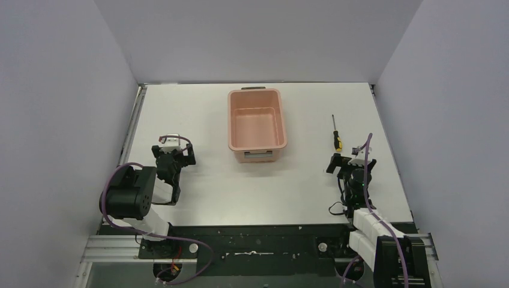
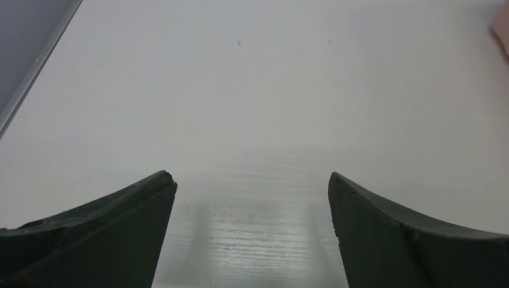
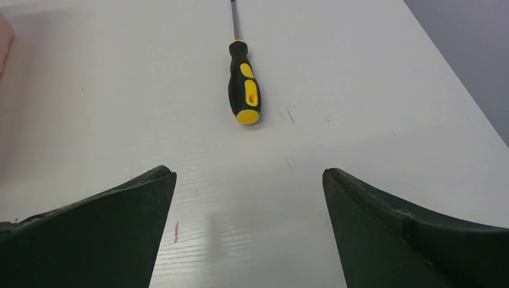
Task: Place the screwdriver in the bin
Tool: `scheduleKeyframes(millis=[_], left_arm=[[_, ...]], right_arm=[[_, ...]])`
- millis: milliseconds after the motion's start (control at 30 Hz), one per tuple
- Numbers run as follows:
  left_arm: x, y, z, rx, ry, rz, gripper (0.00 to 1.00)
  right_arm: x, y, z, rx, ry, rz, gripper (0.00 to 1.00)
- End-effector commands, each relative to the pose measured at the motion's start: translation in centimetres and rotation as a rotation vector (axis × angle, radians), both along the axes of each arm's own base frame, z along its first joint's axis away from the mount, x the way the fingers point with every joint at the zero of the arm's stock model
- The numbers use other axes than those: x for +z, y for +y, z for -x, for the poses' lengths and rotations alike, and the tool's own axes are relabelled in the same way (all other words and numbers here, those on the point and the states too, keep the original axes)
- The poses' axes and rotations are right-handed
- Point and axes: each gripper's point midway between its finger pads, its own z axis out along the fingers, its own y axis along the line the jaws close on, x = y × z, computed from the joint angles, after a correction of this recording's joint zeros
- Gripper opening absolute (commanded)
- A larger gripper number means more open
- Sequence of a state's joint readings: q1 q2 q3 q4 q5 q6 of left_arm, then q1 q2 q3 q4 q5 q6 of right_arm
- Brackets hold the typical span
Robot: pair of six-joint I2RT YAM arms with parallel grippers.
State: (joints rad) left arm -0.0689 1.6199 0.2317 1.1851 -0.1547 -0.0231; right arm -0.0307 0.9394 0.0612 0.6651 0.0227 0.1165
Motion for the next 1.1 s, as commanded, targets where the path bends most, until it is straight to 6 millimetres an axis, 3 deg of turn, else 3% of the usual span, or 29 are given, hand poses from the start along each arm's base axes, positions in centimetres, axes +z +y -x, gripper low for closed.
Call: scheduleKeyframes(millis=[0,200,300,400,567,600,667,833,1067], left_arm=[[1.7,-0.1,-0.9,-0.002,-0.056,0.015,0.97],[1.7,-0.1,-0.9,-0.003,-0.057,0.015,0.97],[1.7,0.0,-0.9,-0.002,-0.056,0.014,0.97],[1.7,-0.1,-0.9,-0.002,-0.057,0.015,0.97],[1.7,0.0,-0.9,-0.002,-0.056,0.014,0.97],[1.7,-0.1,-0.9,-0.002,-0.057,0.015,0.97],[1.7,-0.1,-0.9,-0.002,-0.056,0.014,0.97],[1.7,0.0,-1.0,-0.002,-0.058,0.014,0.97],[1.7,0.0,-0.9,-0.002,-0.056,0.014,0.97]], right_arm=[[2.2,-0.2,-0.6,-0.021,-0.094,0.007,1.0],[3.2,-0.7,-1.0,-0.062,-0.093,-0.004,1.0],[5.0,-1.4,-2.4,-0.099,-0.049,-0.009,1.0],[6.6,-2.0,-4.6,-0.113,0.124,0.014,1.0],[7.1,-4.3,-6.9,-0.217,0.468,0.026,1.0],[6.2,-4.3,-7.6,-0.202,0.527,0.026,1.0],[6.5,-3.9,-9.5,-0.157,0.566,0.021,1.0],[3.6,-2.4,-12.8,-0.012,0.687,0.023,1.0],[-1.0,-1.5,-13.6,0.069,0.793,0.017,1.0]])
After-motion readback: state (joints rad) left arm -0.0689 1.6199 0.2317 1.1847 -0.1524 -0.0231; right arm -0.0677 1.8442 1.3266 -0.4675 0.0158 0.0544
